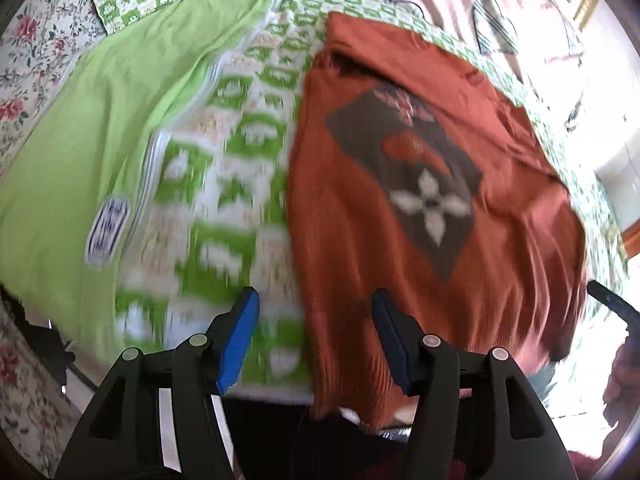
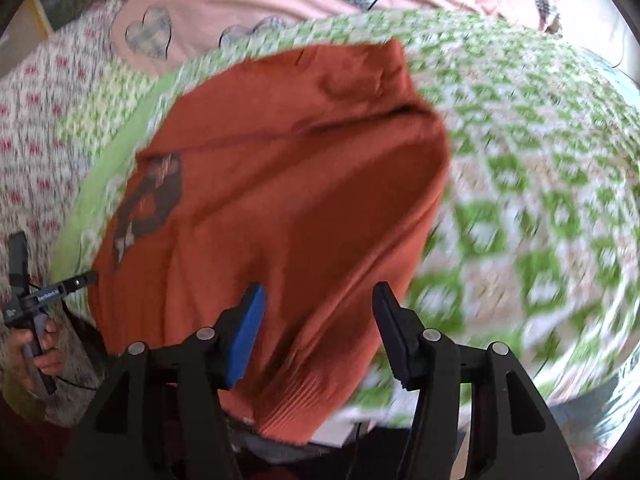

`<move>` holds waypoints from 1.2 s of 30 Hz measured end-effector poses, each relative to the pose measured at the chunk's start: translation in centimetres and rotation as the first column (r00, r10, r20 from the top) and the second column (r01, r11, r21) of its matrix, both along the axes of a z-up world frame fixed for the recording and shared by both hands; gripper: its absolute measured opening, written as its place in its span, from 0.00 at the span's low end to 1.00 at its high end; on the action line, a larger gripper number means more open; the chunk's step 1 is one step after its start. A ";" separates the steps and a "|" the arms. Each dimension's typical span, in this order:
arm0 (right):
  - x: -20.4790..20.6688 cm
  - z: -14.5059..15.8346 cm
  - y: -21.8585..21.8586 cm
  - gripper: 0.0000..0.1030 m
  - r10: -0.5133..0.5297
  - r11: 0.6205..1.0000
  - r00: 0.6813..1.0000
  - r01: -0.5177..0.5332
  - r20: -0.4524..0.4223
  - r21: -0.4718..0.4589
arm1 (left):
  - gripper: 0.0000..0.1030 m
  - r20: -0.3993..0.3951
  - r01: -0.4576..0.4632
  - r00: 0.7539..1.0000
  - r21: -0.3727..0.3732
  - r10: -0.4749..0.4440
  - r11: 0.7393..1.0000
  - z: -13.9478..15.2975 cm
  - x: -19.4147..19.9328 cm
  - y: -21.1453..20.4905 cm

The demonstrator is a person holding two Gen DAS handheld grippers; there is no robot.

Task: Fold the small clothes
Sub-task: 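Grasp the ribbed hem with the left tool while the right tool grasps it too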

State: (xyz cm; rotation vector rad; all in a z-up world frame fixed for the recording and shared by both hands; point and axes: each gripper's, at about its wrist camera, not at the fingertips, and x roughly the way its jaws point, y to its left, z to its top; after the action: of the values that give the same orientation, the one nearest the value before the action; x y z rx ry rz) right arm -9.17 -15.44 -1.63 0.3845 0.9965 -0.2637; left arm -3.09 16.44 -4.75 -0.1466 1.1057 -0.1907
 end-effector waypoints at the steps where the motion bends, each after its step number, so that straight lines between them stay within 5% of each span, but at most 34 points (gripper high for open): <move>1: 0.0 -0.4 0.4 0.55 0.004 1.000 1.000 -0.004 -0.016 -0.005 | 0.59 -0.006 0.012 1.000 -0.003 -0.012 1.000 -0.1 -1.0 -0.1; 9: 0.0 -2.4 2.0 0.52 0.035 0.982 0.992 -0.057 -0.121 -0.181 | 0.59 -0.059 0.015 0.998 -0.045 -0.018 0.999 -2.1 -3.3 0.1; 11: -0.5 -2.2 1.7 0.36 0.031 0.976 0.991 -0.057 -0.127 -0.211 | 0.59 -0.070 0.014 0.997 -0.053 -0.018 0.998 -2.3 -3.2 0.0; 13: -1.6 -1.6 0.3 0.14 0.009 0.986 0.995 -0.025 -0.100 -0.162 | 0.59 -0.070 0.019 0.997 -0.049 -0.022 0.999 -2.3 -3.2 -0.1; 14: -2.2 -1.3 -0.3 0.10 -0.006 0.991 0.996 -0.006 -0.089 -0.137 | 0.59 -0.070 0.024 0.997 -0.049 -0.028 0.999 -2.3 -3.1 -0.2; 22: -8.0 -1.2 -4.6 0.07 -0.110 0.986 0.993 0.105 0.031 0.128 | 0.52 -0.074 0.058 0.995 -0.065 -0.063 0.996 -2.4 -2.2 -1.3; 25: -8.3 -2.2 -5.5 0.14 -0.154 0.958 0.987 0.135 0.056 0.252 | 0.50 -0.071 0.076 0.994 -0.047 -0.080 0.996 -2.5 -2.1 -1.7; 28: -8.4 -2.3 -5.3 0.47 -0.161 0.950 0.985 0.137 0.063 0.282 | 0.45 -0.074 0.076 0.994 -0.055 -0.080 0.996 -2.5 -2.2 -1.7; 30: -8.6 -2.2 -4.8 0.54 -0.167 0.945 0.984 0.140 0.067 0.296 | 0.45 -0.072 0.076 0.994 -0.055 -0.080 0.996 -2.5 -2.2 -1.6; 36: -7.2 -3.6 -2.6 0.57 -0.154 0.948 0.988 0.149 -0.008 0.280 | 0.43 -0.065 0.098 0.993 -0.016 -0.098 0.995 -2.7 -2.2 -2.0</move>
State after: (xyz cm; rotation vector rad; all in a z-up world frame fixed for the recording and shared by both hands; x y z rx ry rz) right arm -16.37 -18.03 -5.25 0.7226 0.9939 -0.2584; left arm -5.24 14.44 -7.42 -0.1111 1.1778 -0.2827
